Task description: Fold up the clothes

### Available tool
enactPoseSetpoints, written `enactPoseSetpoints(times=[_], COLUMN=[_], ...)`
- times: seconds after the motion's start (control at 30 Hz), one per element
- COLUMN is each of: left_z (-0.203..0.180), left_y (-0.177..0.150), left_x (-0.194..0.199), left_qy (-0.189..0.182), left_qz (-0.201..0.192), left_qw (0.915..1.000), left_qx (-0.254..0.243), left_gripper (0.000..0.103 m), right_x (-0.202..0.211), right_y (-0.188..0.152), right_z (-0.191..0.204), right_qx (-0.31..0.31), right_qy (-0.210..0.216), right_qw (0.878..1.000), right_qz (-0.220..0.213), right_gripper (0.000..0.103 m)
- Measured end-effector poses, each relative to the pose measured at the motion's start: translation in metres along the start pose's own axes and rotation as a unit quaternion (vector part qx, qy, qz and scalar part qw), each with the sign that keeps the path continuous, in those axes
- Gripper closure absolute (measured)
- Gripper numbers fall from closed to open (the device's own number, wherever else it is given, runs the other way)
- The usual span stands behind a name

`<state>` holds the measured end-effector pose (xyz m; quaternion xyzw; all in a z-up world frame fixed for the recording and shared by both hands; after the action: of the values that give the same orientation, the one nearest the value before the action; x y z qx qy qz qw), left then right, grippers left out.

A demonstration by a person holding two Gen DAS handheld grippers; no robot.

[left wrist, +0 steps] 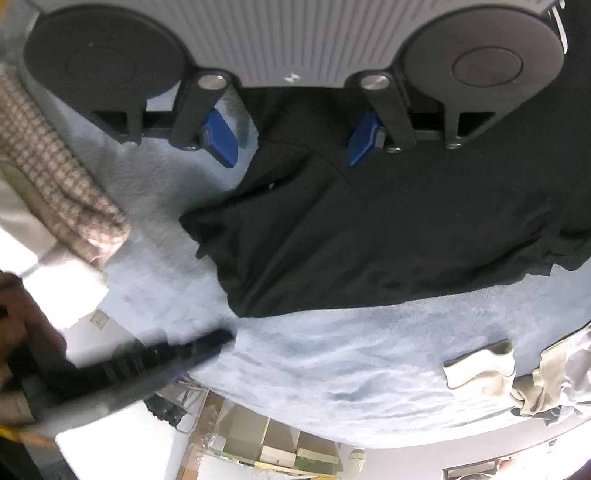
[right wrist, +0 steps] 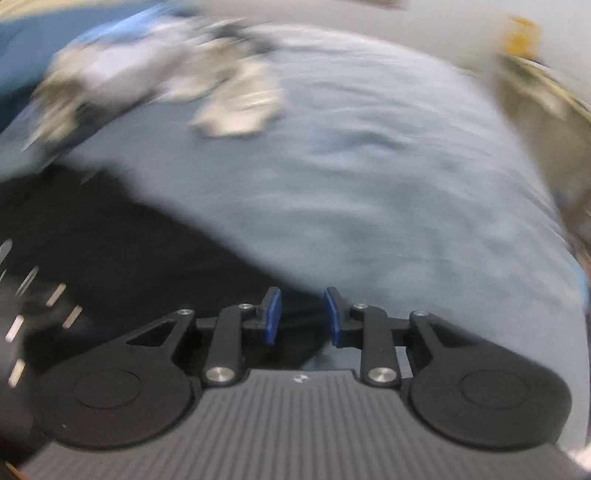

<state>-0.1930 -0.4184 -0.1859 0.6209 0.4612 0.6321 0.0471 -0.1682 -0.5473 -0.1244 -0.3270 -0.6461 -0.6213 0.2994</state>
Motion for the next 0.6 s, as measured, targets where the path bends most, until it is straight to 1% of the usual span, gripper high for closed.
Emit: enactPoseSetpoints(times=[0.07,0.1,0.13,0.17,0.2,0.23,0.27,0.33,0.37,0.43,0.53,0.6], left_z=[0.005,0.009,0.014,0.021,0.029,0.039,0.049,0.075,0.089,0.124,0.189,0.238], left_y=[-0.002,-0.004,-0.006,-0.008,-0.01,-0.012,-0.015,-0.023,-0.028,-0.04,-0.066,-0.089], left_x=[0.003,0.005,0.008,0.012,0.017,0.026,0.035,0.059,0.072,0.102,0.153,0.19], left_qy=[0.002,0.005,0.007,0.01,0.012,0.015,0.017,0.029,0.04,0.068,0.125,0.179], left_qz=[0.004,0.007,0.009,0.009,0.008,0.004,0.0,-0.01,-0.014,-0.023,-0.038,-0.047], left_qw=[0.9999,0.9996,0.9992,0.9983,0.9971,0.9953,0.9932,0.9877,0.9847,0.9756,0.9547,0.9335], left_qx=[0.013,0.025,0.04,0.056,0.075,0.096,0.115,0.153,0.169,0.207,0.268,0.307], left_gripper=[0.035,0.035,0.035,0.035,0.035,0.035,0.035,0.035,0.035,0.035,0.035,0.035], right_x=[-0.015,-0.025,-0.037,-0.047,-0.053,-0.052,-0.046,-0.026,-0.02,-0.017,-0.019,-0.032], right_y=[-0.013,-0.022,-0.032,-0.042,-0.05,-0.051,-0.046,-0.028,-0.019,0.001,0.031,0.052], right_z=[0.017,0.02,0.021,0.017,0.012,0.008,0.006,0.014,0.022,0.051,0.102,0.15], right_qx=[0.014,0.012,0.01,0.01,0.008,0.0,-0.015,-0.044,-0.05,-0.044,-0.031,-0.015], right_qy=[0.044,0.054,0.053,0.032,0.003,-0.016,-0.023,-0.014,-0.011,0.012,0.053,0.089], right_qw=[0.998,0.996,0.993,0.99,0.988,0.988,0.99,0.994,0.996,0.997,0.998,0.996], right_qz=[0.048,0.076,0.105,0.134,0.153,0.154,0.141,0.098,0.079,0.054,0.023,0.013], right_gripper=[0.075,0.075,0.075,0.075,0.075,0.075,0.075,0.075,0.075,0.074,0.073,0.073])
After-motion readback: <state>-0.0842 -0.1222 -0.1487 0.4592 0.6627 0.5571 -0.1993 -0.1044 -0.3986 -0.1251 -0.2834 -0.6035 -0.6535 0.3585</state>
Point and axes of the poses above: each gripper's, at about its wrist camera, not at the fingertips, and x roughly against the way its jaws point, z to its left, y to its top, the point moved 7 cm from there along -x, roughly the way its jaws point, and after that the axes turned 4 degrees about -z, right-handed, at the moved point
